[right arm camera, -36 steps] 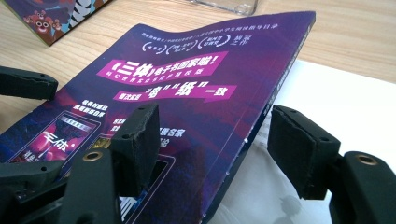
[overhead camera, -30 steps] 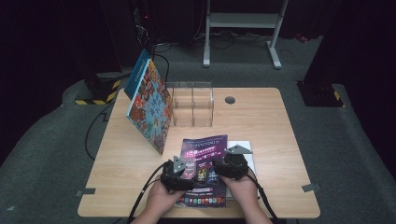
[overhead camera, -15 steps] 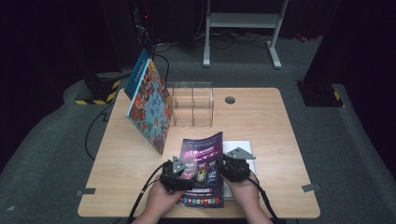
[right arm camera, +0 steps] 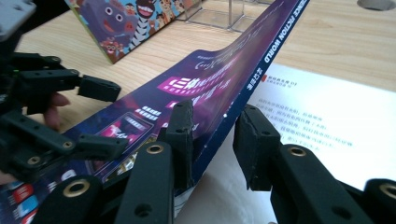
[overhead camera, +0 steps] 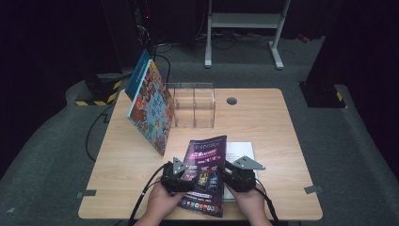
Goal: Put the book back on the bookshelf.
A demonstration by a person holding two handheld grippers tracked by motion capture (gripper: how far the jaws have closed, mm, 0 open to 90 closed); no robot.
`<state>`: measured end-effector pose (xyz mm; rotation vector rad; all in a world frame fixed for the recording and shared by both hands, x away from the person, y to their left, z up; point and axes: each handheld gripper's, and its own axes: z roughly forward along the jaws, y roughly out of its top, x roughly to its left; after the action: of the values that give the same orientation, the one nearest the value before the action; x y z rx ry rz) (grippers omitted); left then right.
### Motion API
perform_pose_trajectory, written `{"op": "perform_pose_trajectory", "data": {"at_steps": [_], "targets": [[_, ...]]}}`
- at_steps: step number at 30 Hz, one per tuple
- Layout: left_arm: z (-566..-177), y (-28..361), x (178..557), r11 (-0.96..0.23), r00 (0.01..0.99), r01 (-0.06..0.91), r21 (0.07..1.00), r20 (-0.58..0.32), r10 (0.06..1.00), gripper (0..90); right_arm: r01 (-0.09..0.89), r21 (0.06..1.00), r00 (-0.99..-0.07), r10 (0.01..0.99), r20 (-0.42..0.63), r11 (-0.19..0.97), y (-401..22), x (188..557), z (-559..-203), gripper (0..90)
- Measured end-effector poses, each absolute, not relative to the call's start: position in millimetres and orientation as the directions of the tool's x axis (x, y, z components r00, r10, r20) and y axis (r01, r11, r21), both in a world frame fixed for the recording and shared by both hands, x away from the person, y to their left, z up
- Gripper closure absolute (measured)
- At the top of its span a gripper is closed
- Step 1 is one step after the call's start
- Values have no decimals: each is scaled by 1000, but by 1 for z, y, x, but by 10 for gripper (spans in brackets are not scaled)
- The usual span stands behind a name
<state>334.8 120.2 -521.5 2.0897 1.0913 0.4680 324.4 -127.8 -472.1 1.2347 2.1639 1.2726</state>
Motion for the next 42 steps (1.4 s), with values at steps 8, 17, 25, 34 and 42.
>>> {"op": "perform_pose_trajectory", "data": {"at_steps": [8,17,25,34,42], "targets": [[-520,129,338,-385,561,555,738,10,827,197,515,827,-576,805,141,224,-135,315,-473,675],[-521,134,339,-367,548,567,738,-6,836,198,534,819,-570,805,165,211,-136,315,-474,674],[-522,135,340,-352,537,578,736,-19,844,202,557,800,-550,820,156,221,-130,327,-481,615],[-522,136,341,-341,533,586,735,-33,845,202,582,775,-552,819,155,246,-121,339,-482,631],[-522,136,341,-341,533,586,735,-32,845,201,576,782,-554,817,160,237,-126,335,-479,631]]}}
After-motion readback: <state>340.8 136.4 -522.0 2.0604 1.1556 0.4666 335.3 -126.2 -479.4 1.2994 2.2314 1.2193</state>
